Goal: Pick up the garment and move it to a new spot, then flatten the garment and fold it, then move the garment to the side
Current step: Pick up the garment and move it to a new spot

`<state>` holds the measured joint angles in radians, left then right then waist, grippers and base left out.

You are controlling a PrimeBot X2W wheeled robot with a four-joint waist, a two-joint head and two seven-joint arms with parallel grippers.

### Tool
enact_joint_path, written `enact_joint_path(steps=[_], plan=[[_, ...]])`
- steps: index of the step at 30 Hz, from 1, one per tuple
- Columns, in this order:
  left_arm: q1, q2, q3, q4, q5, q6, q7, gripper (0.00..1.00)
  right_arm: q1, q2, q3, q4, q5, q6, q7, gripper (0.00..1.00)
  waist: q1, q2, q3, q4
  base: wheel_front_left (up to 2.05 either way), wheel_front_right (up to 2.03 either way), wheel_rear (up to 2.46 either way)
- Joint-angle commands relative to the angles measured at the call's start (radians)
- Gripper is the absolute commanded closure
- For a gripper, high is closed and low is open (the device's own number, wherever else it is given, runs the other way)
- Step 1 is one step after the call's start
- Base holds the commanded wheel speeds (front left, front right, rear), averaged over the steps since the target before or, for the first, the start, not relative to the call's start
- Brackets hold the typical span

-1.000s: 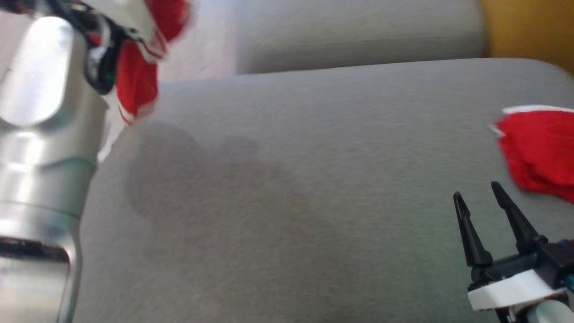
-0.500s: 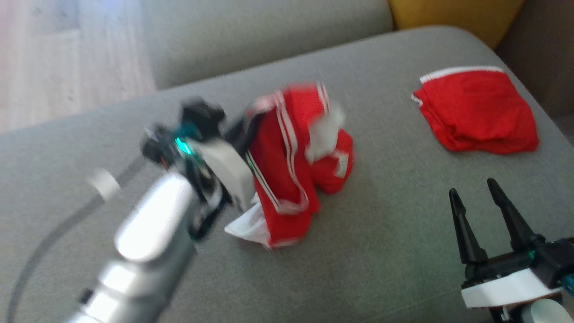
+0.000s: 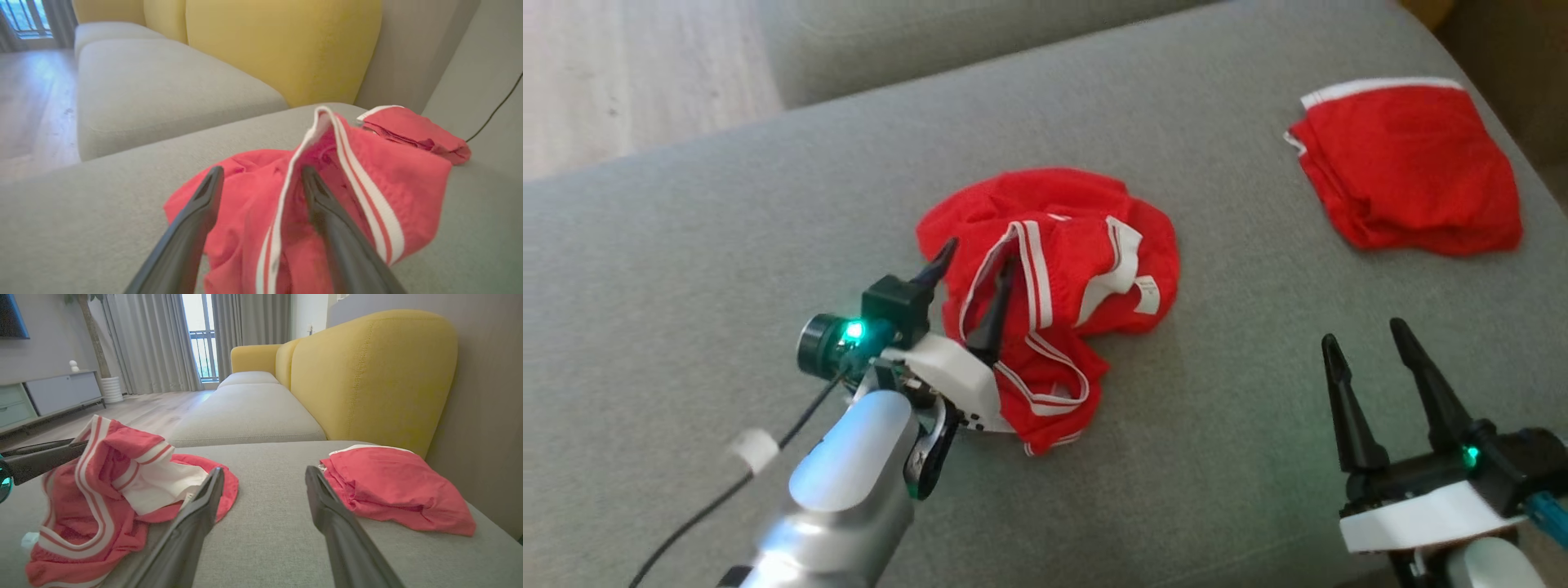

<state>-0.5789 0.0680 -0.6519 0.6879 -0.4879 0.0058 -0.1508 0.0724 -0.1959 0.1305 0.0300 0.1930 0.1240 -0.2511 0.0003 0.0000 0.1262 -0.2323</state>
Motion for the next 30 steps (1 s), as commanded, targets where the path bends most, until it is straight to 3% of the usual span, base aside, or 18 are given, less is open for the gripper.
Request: enact_joint_path(steps=[1, 5, 9, 18, 22, 30], plan=[[-0.035, 0.007, 0.027, -0.017, 0.013, 0.016, -0.036, 0.00, -0.013, -0.003, 0.024, -0.022, 0.011, 0.007, -0.011, 0.00, -0.0003, 0.0000, -0.050, 0.038, 0.00, 0.00, 0.00], [0.036, 0.003, 0.058, -0.011, -0.005, 0.051, -0.091, 0.00, 0.019, 0.017, 0.023, -0.015, 0.038, 0.007, -0.011, 0.00, -0.0003, 0.0000, -0.128, 0.090, 0.00, 0.00, 0.00], [0.138, 0.009, 0.107, -0.092, -0.017, 0.083, -0.109, 0.00, 0.049, 0.035, 0.006, -0.022, 0.046, 0.007, -0.011, 0.00, -0.0003, 0.0000, -0.173, 0.144, 0.00, 0.00, 0.00], [0.500, 0.035, 0.265, -0.526, 0.130, 0.200, -0.111, 0.00, 0.121, 0.081, -0.008, -0.011, 0.023, 0.007, -0.011, 0.00, -0.0003, 0.0000, -0.246, 0.229, 0.00, 0.00, 0.00], [0.643, 0.048, 0.328, -0.647, 0.223, 0.206, -0.111, 0.00, 0.141, 0.102, -0.025, -0.011, 0.009, 0.007, -0.011, 0.00, -0.0003, 0.0000, -0.265, 0.252, 0.00, 0.00, 0.00], [0.831, 0.025, 0.382, -0.696, 0.296, 0.187, -0.111, 0.00, 0.187, 0.109, -0.021, -0.018, -0.022, 0.007, -0.011, 0.00, -0.0003, 0.0000, -0.289, 0.270, 0.00, 0.00, 0.00]])
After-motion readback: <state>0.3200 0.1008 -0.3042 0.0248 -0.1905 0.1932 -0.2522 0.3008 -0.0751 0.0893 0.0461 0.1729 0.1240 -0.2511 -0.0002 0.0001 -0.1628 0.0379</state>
